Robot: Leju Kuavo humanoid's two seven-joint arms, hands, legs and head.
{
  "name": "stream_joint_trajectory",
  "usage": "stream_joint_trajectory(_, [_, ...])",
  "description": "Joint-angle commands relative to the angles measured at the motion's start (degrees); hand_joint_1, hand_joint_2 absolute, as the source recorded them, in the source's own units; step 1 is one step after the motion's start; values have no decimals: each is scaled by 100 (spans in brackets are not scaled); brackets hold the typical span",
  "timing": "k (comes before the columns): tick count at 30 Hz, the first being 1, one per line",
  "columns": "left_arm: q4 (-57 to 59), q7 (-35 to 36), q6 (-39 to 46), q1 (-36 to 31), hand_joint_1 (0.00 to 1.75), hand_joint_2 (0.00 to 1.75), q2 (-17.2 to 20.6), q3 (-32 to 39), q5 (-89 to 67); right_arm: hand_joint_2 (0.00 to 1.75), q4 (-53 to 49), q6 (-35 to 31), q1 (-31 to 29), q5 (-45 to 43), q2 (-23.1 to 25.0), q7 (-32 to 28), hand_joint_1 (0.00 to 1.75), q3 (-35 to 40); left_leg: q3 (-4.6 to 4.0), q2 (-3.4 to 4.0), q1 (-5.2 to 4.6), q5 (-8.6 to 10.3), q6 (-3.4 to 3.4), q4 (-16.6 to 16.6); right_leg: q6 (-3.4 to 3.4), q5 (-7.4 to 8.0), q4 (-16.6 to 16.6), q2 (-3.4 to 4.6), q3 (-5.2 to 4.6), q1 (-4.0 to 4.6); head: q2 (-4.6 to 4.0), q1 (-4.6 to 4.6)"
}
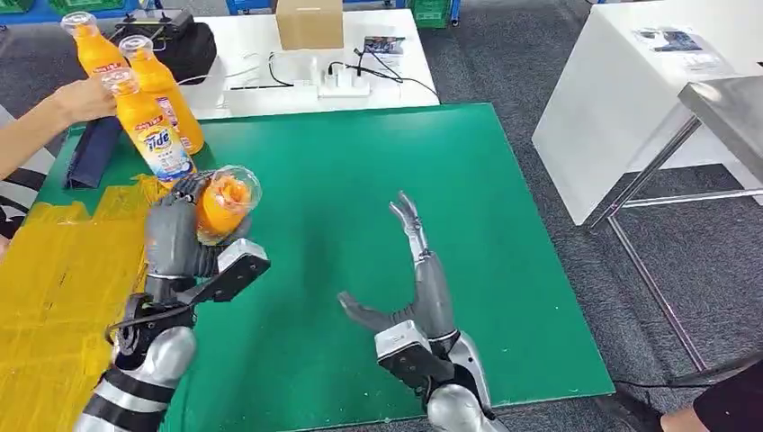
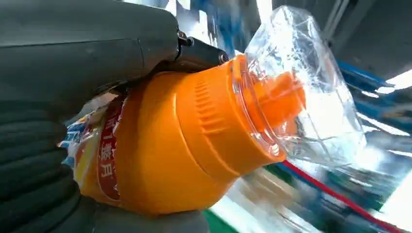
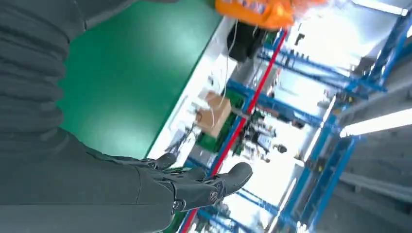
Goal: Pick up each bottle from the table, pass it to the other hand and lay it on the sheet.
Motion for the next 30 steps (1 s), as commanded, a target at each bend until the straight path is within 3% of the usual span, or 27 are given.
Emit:
stream_joint_trajectory(1, [2440,840,-24,-814,175,175,413,-131,-1980,175,-338,117,200,-70,-114,207,0,-627,32,-5,-3,-4,1,-9,-10,-8,-8,-12,36,0,0,0])
stream_joint_trajectory(8, [2522,947,-149,-826,175,175,428,-144,-2138,175,-319,161,195,-120,-88,250,0,-648,25,1,3,-12,0,3,-13,-12,-3,-8,31,6,0,-2])
stream_joint_trajectory(10, [3208,1486,-244,-935,175,175,614,-475,-2438,175,-415,236,262,-526,-58,319,0,-855,27,8,2,-13,0,2,-13,-11,-3,0,29,5,0,-2])
stream_joint_trajectory(15, [5101,1563,63,-1176,175,175,371,18,-2285,175,-363,557,440,-1006,-134,356,0,-1206,36,9,-1,-10,0,-7,-12,-7,-11,0,37,3,0,0])
stream_joint_trajectory(20, [5611,1845,218,-1234,175,175,320,323,-2291,175,-263,605,493,-927,-127,328,0,-1224,14,6,0,-6,1,-3,-7,-5,-6,-2,13,2,0,0])
stream_joint_trajectory(21, [5649,1842,331,-1237,17,175,296,468,-2239,175,-223,625,491,-879,-134,338,0,-1197,31,12,3,-18,1,3,-13,-13,-6,1,33,7,0,0])
stream_joint_trajectory(22, [5667,1903,399,-1240,0,175,291,515,-2284,175,-189,636,489,-838,-142,350,0,-1168,16,11,2,-11,0,0,-9,-7,-6,2,17,4,0,0])
stream_joint_trajectory(30, [5620,1744,521,-1172,0,175,269,789,-2199,175,-79,631,390,-736,-142,370,0,-1072,18,17,3,-11,-1,0,-11,-4,-6,8,21,7,0,0])
